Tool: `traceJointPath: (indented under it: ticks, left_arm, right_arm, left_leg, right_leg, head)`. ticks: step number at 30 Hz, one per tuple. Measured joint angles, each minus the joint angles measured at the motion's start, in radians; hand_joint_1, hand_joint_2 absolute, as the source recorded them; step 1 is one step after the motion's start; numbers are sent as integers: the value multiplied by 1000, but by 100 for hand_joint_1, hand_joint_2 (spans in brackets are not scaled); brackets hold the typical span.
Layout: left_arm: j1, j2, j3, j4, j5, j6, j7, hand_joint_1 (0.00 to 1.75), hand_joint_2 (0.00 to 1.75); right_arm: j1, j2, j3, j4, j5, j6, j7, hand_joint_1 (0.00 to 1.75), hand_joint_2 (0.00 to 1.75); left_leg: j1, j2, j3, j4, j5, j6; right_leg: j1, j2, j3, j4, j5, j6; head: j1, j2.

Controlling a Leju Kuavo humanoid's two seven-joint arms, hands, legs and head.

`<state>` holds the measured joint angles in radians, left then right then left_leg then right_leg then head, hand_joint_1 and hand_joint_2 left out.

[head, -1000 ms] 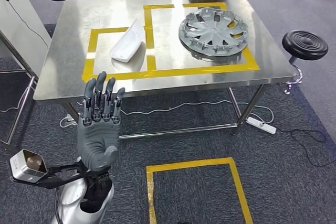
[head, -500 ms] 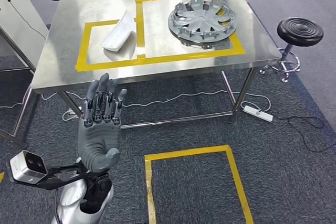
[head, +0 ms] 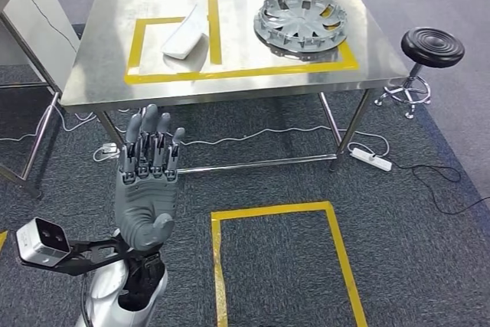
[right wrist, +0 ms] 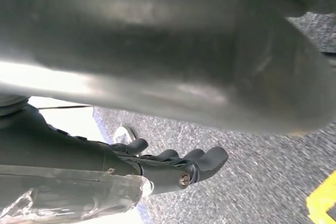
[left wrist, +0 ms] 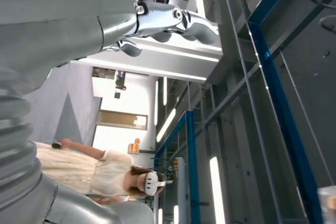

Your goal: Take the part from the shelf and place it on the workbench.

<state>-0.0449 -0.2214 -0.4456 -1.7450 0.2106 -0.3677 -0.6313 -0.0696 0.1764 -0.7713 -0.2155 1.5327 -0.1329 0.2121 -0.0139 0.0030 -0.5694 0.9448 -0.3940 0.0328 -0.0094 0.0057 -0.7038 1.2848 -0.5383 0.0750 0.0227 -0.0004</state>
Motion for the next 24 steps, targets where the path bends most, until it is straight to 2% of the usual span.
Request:
traceJointPath:
  ticks: [1, 2, 3, 4, 5, 6, 8, 9, 11, 13, 14, 15, 16, 18, 19, 20, 21, 23, 24]
  left_arm:
    - [0, 0, 0, 0, 0, 0, 0, 0, 44]
    - [0, 0, 0, 0, 0, 1, -1, 0, 0]
    - [0, 0, 0, 0, 0, 2, -2, 0, 0]
    - [1, 0, 1, 0, 0, 4, -4, 0, 0]
    - [2, -1, 1, 0, -1, 7, -6, 0, 0]
    - [4, -1, 1, -1, -4, 12, -7, 0, 0]
    - [9, -1, 3, 0, -26, 40, 4, 0, 0]
    - [12, -1, 5, 6, -48, 65, 19, 0, 0]
    - [15, 4, 14, 56, -110, 132, 70, 0, 0]
    - [3, 12, 40, 199, -179, 203, 111, 0, 0]
    - [-13, 18, 62, 313, -204, 236, 118, 0, 0]
    - [-33, 23, 88, 447, -221, 263, 117, 0, 0]
    - [-52, 30, 117, 584, -232, 283, 112, 0, 0]
    - [-79, 42, 173, 822, -238, 300, 125, 0, 0]
    - [-87, 47, 195, 914, -235, 300, 147, 0, 0]
    - [-93, 50, 216, 994, -230, 299, 180, 0, 0]
    - [-95, 52, 234, 1067, -225, 304, 219, 0, 0]
    - [-90, 55, 266, 1192, -219, 335, 304, 0, 0]
    - [-84, 56, 280, 1243, -215, 355, 346, 0, 0]
  right_arm:
    - [0, 0, 0, 0, 0, 0, 0, 0, 0]
    - [-1, 0, 0, 0, 1, -1, 0, 0, 0]
    - [-3, 0, 0, 0, 2, -1, 0, 0, 0]
    - [-5, 1, 0, 0, 2, -2, 0, 0, 0]
    - [-6, 2, 0, 0, 2, -3, 0, 0, 0]
    - [-6, 2, 0, 0, 2, -4, 0, 0, 0]
    - [-5, 2, 0, 0, 1, -5, 1, 0, 0]
    - [-5, 2, 0, 0, -2, -3, 1, 0, 0]
    - [-6, 2, 0, 0, -11, 12, -2, 0, 0]
    - [-6, 2, -1, 0, -19, 31, -9, 0, 0]
    - [-5, 2, -1, 0, -21, 36, -14, 0, 0]
    - [-5, 2, -2, 0, -22, 37, -18, 0, 0]
    - [-5, 2, -3, 0, -22, 37, -22, 0, 0]
    - [-3, 2, -6, 0, -22, 36, -26, 0, 0]
    - [-2, 2, -7, 0, -22, 33, -27, 0, 0]
    - [-1, 2, -8, 0, -22, 29, -27, 0, 0]
    - [0, 2, -11, 0, -22, 25, -27, 0, 0]
    - [-1, 2, -17, 0, -25, 15, -26, 0, 0]
    - [-1, 2, -20, 0, -27, 10, -26, 0, 0]
  left_leg:
    - [3, 0, -13, 1, 9, -4]
    - [7, -1, -25, 5, 16, -10]
    - [9, -2, -39, 10, 22, -16]
    - [9, -3, -49, 17, 27, -23]
    - [8, -4, -57, 25, 33, -29]
    - [7, -4, -61, 29, 38, -34]
    - [8, -4, -66, 34, 44, -42]
    - [10, -4, -73, 45, 33, -46]
    - [11, -4, -105, 123, -32, -57]
    - [11, -4, -153, 255, -106, -63]
    - [11, -4, -165, 300, -122, -62]
    - [11, -4, -162, 313, -120, -60]
    - [11, -4, -139, 289, -103, -55]
    - [6, -4, -52, 164, -62, -39]
    - [3, -3, -11, 101, -52, -32]
    - [0, -3, 17, 57, -49, -27]
    - [-2, -3, 29, 34, -51, -25]
    - [0, -3, 28, 24, -48, -22]
    - [1, -3, 27, 22, -44, -19]
  right_leg:
    - [-3, 0, 32, -28, 26, 5]
    - [-7, 0, 79, -87, 52, 12]
    - [-10, 0, 135, -162, 61, 20]
    - [-12, 3, 179, -227, 59, 20]
    - [-13, 5, 206, -271, 48, 16]
    - [-11, 7, 216, -290, 37, 9]
    - [-10, 7, 203, -288, 42, -13]
    - [-10, 6, 198, -286, 48, -23]
    - [-11, 4, 186, -286, 63, -41]
    - [-9, 4, 168, -287, 77, -48]
    - [-8, 4, 158, -286, 84, -50]
    - [-6, 4, 149, -286, 91, -51]
    - [-5, 7, 140, -286, 98, -52]
    - [-1, 13, 128, -286, 108, -51]
    - [1, 15, 124, -285, 111, -49]
    - [3, 15, 122, -285, 114, -45]
    - [4, 14, 120, -285, 117, -40]
    - [5, 12, 118, -285, 120, -30]
    - [4, 9, 113, -278, 113, -24]
  head:
    - [0, 0]
    - [0, 0]
    - [2, 0]
    - [2, 0]
    - [2, 0]
    - [1, 0]
    - [-2, 0]
    - [-4, 0]
    - [-8, 0]
    - [-10, 0]
    - [-10, 0]
    - [-10, 0]
    - [-10, 0]
    - [-11, 0]
    - [-12, 0]
    - [-12, 0]
    - [-12, 0]
    - [-12, 0]
    - [-11, 0]
